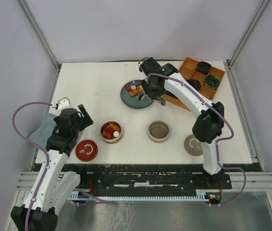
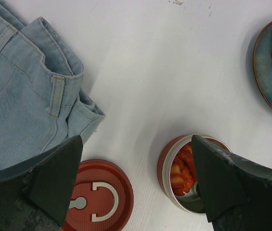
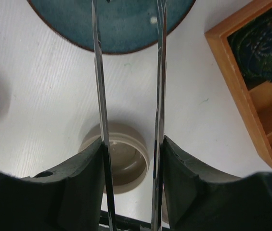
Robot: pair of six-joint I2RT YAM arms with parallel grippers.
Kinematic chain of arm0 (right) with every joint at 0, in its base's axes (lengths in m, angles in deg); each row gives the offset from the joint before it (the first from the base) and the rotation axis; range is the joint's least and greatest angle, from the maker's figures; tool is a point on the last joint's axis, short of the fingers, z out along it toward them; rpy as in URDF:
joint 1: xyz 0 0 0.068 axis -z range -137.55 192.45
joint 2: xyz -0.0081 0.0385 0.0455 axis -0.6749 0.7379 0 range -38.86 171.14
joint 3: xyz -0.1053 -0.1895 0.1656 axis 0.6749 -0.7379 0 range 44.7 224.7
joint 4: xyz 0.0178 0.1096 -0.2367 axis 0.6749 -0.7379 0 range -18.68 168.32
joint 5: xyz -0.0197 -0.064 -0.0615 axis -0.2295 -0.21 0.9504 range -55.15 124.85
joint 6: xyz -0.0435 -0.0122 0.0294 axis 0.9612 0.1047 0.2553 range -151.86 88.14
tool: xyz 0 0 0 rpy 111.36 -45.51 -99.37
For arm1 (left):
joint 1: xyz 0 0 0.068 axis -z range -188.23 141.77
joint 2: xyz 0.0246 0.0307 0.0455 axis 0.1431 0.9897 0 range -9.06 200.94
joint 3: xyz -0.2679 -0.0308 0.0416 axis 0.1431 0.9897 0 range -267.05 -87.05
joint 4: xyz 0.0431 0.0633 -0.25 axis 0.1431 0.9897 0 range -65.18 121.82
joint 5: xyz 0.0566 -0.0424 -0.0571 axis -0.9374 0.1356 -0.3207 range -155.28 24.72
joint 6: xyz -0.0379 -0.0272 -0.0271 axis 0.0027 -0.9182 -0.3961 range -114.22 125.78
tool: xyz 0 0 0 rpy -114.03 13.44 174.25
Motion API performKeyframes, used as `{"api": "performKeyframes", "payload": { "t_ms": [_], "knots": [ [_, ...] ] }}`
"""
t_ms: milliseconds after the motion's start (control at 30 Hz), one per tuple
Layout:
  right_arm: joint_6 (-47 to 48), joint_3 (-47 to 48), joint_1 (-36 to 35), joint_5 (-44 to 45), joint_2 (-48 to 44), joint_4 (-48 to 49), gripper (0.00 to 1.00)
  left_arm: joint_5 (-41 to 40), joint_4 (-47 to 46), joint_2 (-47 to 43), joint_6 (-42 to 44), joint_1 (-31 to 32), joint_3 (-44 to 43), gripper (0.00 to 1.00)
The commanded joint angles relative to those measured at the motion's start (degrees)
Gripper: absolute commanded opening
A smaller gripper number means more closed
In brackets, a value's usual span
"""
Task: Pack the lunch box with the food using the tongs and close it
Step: Pick up the fake food from the plate.
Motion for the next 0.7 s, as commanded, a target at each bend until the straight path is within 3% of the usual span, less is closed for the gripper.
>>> {"api": "performKeyframes", "payload": {
  "t_ms": [0,200,667],
  "knots": [
    [1.36,11.88,1.07,2.91,5.66,-2.50,0.54,0.40,-2.63,-0.08,0.60,-0.12,-0.18,1.00],
    [1.97,18.17,1.72,0.70,10.75,-3.72,0.54,0.22,-2.48,0.11,0.60,-0.18,-0.31,1.00],
    [2.53,20.54,2.23,0.10,16.15,-0.75,0.51,0.19,-2.43,-0.26,0.59,-0.23,-0.22,1.00]
  ]
}}
